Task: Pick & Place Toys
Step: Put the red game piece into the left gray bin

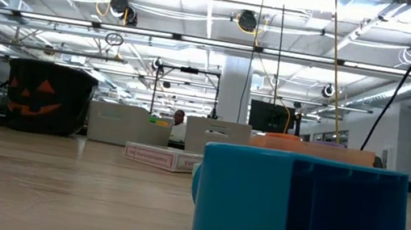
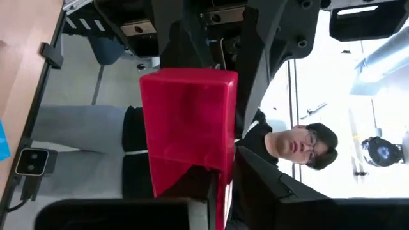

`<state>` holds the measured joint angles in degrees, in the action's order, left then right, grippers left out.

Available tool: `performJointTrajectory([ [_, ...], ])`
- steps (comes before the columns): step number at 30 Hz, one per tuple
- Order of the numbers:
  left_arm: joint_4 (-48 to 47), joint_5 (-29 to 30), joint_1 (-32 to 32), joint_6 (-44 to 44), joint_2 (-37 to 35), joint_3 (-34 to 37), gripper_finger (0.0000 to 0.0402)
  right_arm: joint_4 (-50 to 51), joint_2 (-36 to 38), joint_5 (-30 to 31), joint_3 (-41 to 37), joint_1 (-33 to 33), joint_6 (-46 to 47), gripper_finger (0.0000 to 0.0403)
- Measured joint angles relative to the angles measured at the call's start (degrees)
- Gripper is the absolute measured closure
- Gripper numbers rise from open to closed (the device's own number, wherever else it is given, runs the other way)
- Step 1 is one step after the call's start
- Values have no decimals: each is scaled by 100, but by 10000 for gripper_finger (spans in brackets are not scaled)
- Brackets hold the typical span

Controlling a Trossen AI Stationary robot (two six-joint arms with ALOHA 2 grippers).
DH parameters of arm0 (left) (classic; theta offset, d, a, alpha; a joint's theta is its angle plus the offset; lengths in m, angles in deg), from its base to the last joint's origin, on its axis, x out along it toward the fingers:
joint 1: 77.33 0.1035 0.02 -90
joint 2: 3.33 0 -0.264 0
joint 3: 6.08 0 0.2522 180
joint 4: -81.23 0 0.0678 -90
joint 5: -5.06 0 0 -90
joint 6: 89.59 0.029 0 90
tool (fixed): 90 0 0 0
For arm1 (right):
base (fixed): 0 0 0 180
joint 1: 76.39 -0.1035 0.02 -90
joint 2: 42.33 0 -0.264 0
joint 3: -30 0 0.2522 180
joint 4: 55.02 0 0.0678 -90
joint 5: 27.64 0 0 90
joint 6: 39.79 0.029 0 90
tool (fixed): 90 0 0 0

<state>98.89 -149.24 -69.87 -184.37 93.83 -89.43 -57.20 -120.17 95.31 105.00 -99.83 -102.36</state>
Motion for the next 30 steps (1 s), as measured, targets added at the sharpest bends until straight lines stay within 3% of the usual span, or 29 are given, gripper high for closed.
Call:
performJointTrajectory([
  [7, 19, 70, 22, 451, 0, 0, 316, 42, 42, 52, 0, -89, 105, 307],
  [23, -238, 227, 367, 1506, 7, 0, 313, 311, 137, 600, -4, -332, 887, 307],
  [30, -474, 767, 570, 2207, 7, -2, 313, 692, 396, 418, -4, -372, 1454, 307],
])
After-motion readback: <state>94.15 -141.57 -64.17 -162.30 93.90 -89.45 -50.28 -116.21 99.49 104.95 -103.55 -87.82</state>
